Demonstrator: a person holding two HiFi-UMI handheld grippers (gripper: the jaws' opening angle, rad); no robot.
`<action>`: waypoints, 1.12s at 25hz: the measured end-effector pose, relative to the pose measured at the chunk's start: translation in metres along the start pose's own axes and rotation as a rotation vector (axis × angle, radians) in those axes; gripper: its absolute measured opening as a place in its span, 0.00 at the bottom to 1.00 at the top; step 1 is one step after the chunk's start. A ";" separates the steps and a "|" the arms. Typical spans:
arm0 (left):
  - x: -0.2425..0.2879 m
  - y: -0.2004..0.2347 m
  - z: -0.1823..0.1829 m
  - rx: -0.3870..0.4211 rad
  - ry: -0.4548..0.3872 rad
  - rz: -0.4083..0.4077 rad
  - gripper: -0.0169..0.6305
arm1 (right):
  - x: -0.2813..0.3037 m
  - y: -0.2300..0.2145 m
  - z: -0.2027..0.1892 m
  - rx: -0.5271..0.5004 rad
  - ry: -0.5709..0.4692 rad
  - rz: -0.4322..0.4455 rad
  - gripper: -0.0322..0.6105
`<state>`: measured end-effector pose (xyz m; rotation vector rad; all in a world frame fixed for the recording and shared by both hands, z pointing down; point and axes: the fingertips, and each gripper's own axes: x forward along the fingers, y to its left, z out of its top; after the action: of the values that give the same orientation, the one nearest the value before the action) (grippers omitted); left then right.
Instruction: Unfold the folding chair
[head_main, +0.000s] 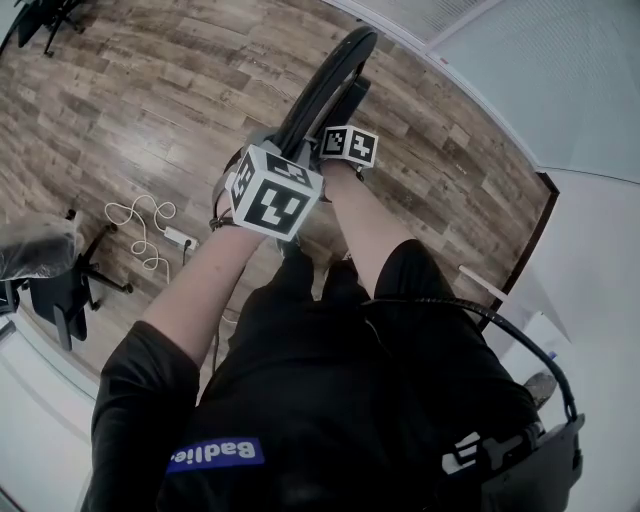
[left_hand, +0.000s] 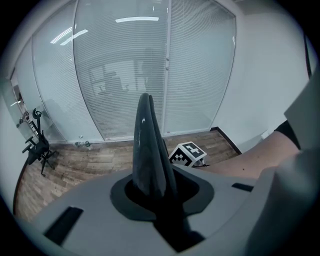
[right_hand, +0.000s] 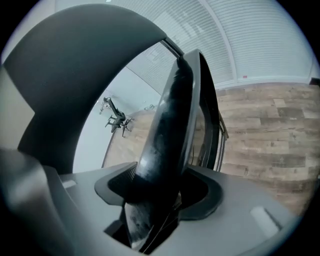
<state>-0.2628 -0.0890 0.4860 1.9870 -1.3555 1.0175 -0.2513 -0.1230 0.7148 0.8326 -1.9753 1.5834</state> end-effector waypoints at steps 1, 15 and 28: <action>0.000 -0.001 0.000 -0.001 0.002 -0.001 0.15 | -0.001 0.000 0.000 -0.004 0.002 0.004 0.43; 0.006 -0.007 -0.002 -0.014 0.008 -0.010 0.15 | -0.045 -0.042 -0.012 -0.014 -0.001 0.056 0.39; 0.026 -0.023 -0.010 -0.066 0.027 -0.050 0.15 | -0.101 -0.137 -0.027 0.071 -0.084 0.108 0.30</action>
<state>-0.2390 -0.0872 0.5133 1.9420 -1.3021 0.9610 -0.0832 -0.1005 0.7459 0.8449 -2.0648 1.7142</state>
